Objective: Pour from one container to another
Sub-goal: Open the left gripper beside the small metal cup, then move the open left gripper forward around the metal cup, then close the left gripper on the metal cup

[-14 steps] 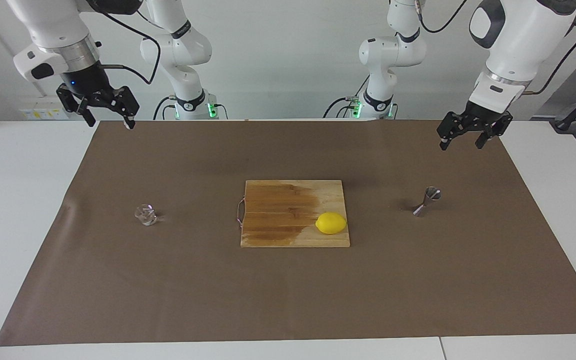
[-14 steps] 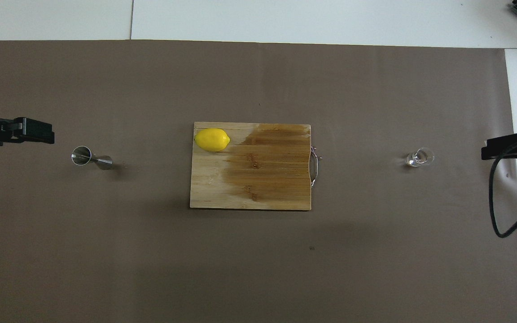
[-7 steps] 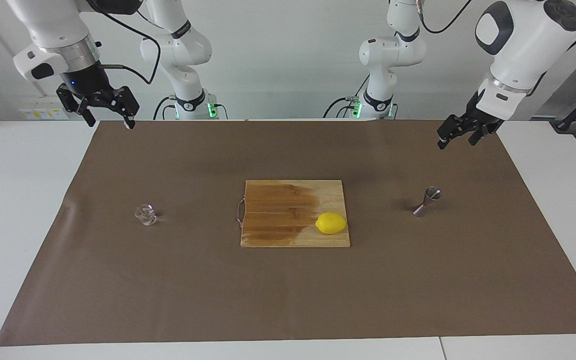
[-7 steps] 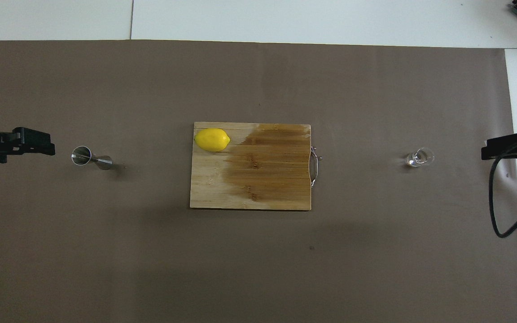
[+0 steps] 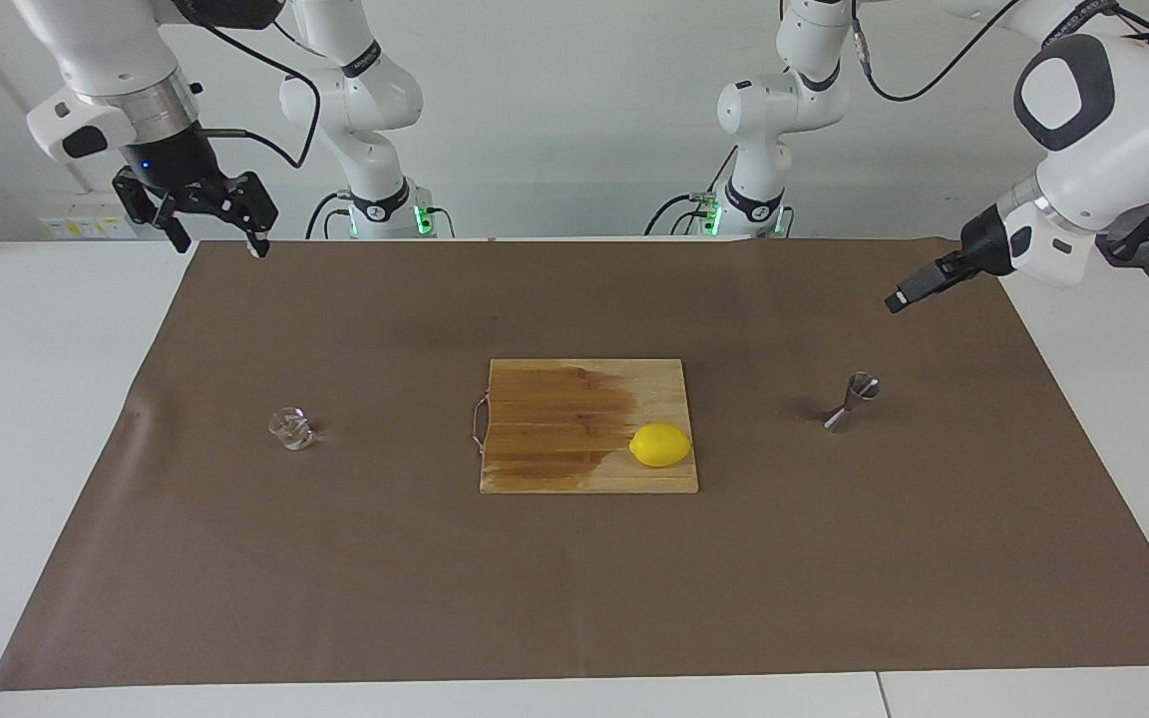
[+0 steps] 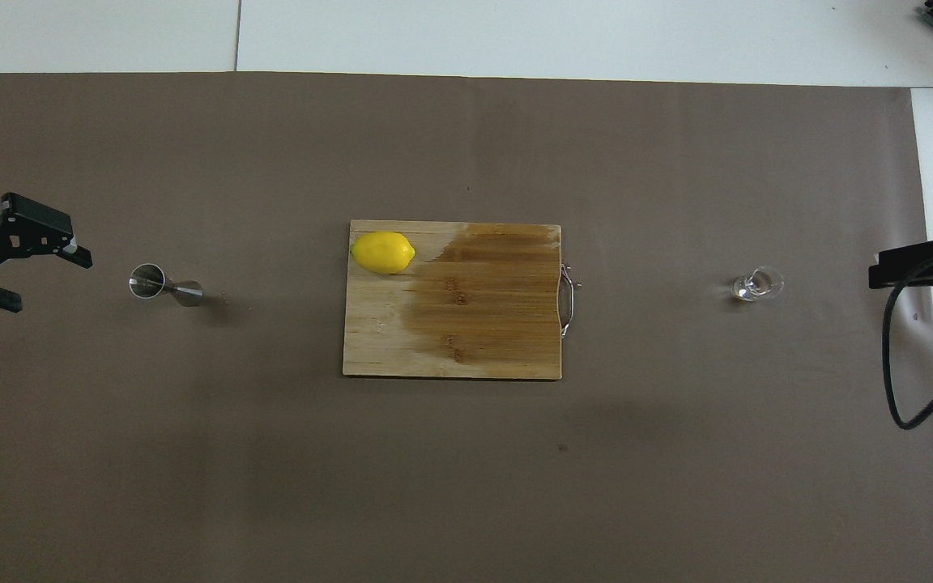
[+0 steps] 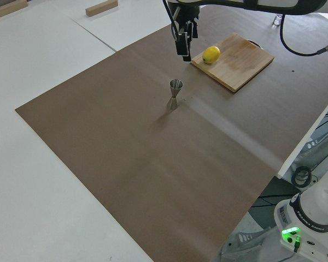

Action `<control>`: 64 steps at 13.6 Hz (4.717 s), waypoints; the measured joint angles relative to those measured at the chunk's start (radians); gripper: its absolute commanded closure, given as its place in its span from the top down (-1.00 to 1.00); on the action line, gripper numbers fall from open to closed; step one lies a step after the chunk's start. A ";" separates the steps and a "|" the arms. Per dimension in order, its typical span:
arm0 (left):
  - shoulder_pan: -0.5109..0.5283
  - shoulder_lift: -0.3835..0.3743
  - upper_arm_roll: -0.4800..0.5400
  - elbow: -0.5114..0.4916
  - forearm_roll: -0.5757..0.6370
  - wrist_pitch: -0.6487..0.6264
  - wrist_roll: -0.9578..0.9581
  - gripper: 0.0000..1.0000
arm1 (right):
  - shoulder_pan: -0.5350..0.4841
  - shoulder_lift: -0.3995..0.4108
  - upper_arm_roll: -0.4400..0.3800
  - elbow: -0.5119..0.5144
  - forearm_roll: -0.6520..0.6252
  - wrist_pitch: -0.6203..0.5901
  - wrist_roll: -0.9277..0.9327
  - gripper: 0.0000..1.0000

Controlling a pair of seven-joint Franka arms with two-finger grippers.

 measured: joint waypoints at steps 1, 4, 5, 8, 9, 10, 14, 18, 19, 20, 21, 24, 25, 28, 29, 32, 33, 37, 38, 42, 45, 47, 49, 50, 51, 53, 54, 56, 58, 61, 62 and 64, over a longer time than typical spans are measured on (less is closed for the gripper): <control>0.020 0.023 0.000 0.007 -0.032 -0.013 -0.015 1.00 | 0.000 0.000 0.000 0.000 0.000 0.000 0.000 1.00; 0.091 0.072 -0.001 0.009 -0.142 -0.036 -0.076 1.00 | 0.000 0.000 0.000 0.000 0.000 0.000 0.000 1.00; 0.108 0.080 -0.002 0.010 -0.178 -0.045 -0.117 1.00 | 0.000 0.000 0.000 0.000 0.000 0.000 0.000 1.00; 0.123 0.088 -0.002 0.009 -0.293 -0.064 -0.297 1.00 | 0.000 0.000 0.000 0.000 0.000 0.000 0.000 1.00; 0.128 0.090 -0.001 0.006 -0.328 -0.067 -0.338 1.00 | 0.000 0.000 0.000 0.000 0.000 0.000 0.000 1.00; 0.135 0.095 0.000 0.002 -0.359 -0.071 -0.363 1.00 | 0.000 0.000 0.000 0.000 0.000 0.000 0.000 1.00; 0.184 0.141 0.002 -0.013 -0.479 -0.091 -0.406 1.00 | 0.000 0.000 0.000 0.000 0.000 0.000 0.000 1.00; 0.215 0.193 0.002 -0.026 -0.624 -0.117 -0.528 1.00 | 0.000 0.000 0.000 0.000 0.000 0.000 0.000 1.00; 0.217 0.202 0.002 -0.030 -0.649 -0.117 -0.549 1.00 | 0.000 0.000 0.000 0.000 0.000 0.000 0.000 1.00; 0.219 0.212 0.002 -0.034 -0.671 -0.117 -0.560 1.00 | 0.000 0.000 0.000 0.000 0.000 0.000 0.000 1.00; 0.220 0.224 0.002 -0.038 -0.693 -0.117 -0.568 1.00 | 0.000 0.000 0.000 0.000 0.000 0.000 0.000 1.00; 0.240 0.274 0.002 -0.046 -0.766 -0.118 -0.598 1.00 | 0.000 0.000 0.000 0.000 0.000 0.000 0.000 1.00; 0.246 0.291 0.001 -0.047 -0.785 -0.120 -0.604 1.00 | 0.000 0.000 0.000 0.000 0.000 0.000 0.000 1.00; 0.253 0.318 -0.002 -0.063 -0.833 -0.129 -0.614 1.00 | 0.000 0.000 0.000 0.000 0.000 0.000 0.000 1.00; 0.254 0.321 -0.003 -0.073 -0.850 -0.130 -0.617 1.00 | 0.000 0.000 0.000 0.000 0.000 0.000 0.000 1.00; 0.255 0.332 -0.003 -0.105 -0.872 -0.131 -0.617 1.00 | 0.000 0.000 0.000 0.000 0.000 0.000 0.000 1.00; 0.257 0.335 -0.003 -0.111 -0.877 -0.131 -0.617 1.00 | 0.000 0.000 0.000 0.000 0.000 0.000 0.000 1.00; 0.263 0.341 -0.005 -0.135 -0.898 -0.132 -0.617 1.00 | 0.000 0.000 0.000 0.000 0.000 0.000 0.000 1.00; 0.263 0.348 -0.007 -0.139 -0.900 -0.132 -0.617 1.00 | 0.000 0.000 0.000 0.000 0.000 0.000 0.000 1.00; 0.293 0.428 -0.023 -0.142 -0.911 -0.139 -0.585 1.00 | 0.000 0.000 0.000 0.000 0.000 0.000 0.000 1.00; 0.346 0.487 -0.056 -0.142 -0.913 -0.160 -0.544 1.00 | 0.000 0.000 0.000 0.000 0.000 0.000 0.000 1.00; 0.376 0.520 -0.074 -0.140 -0.913 -0.175 -0.523 1.00 | 0.000 0.000 0.000 0.000 0.000 0.000 0.000 1.00; 0.401 0.536 -0.098 -0.135 -0.914 -0.178 -0.516 1.00 | 0.000 0.000 0.000 0.000 0.000 0.000 0.000 1.00; 0.403 0.537 -0.101 -0.134 -0.914 -0.178 -0.513 1.00 | 0.000 0.000 0.000 0.000 0.000 0.000 0.000 1.00; 0.403 0.537 -0.102 -0.131 -0.914 -0.178 -0.503 1.00 | 0.000 0.000 0.000 0.000 0.000 0.000 0.000 1.00; 0.405 0.539 -0.103 -0.126 -0.914 -0.178 -0.481 1.00 | 0.000 0.000 0.000 0.000 0.000 0.000 0.000 1.00; 0.408 0.541 -0.103 -0.123 -0.914 -0.178 -0.477 1.00 | 0.000 0.000 0.000 0.000 0.000 0.000 0.000 1.00; 0.415 0.550 -0.104 -0.115 -0.914 -0.178 -0.474 1.00 | 0.000 0.000 0.000 0.000 0.000 0.000 0.000 1.00; 0.417 0.558 -0.104 -0.110 -0.914 -0.178 -0.473 1.00 | 0.000 0.000 0.000 0.000 0.000 0.000 0.000 1.00; 0.420 0.575 -0.104 -0.100 -0.914 -0.178 -0.471 1.00 | 0.000 0.000 0.000 0.000 0.000 0.000 0.000 1.00; 0.420 0.580 -0.104 -0.095 -0.914 -0.178 -0.470 1.00 | 0.000 0.000 0.000 0.000 0.000 0.000 0.000 1.00; 0.420 0.585 -0.107 -0.091 -0.914 -0.178 -0.462 1.00 | 0.000 0.000 0.000 0.000 0.000 0.000 0.000 1.00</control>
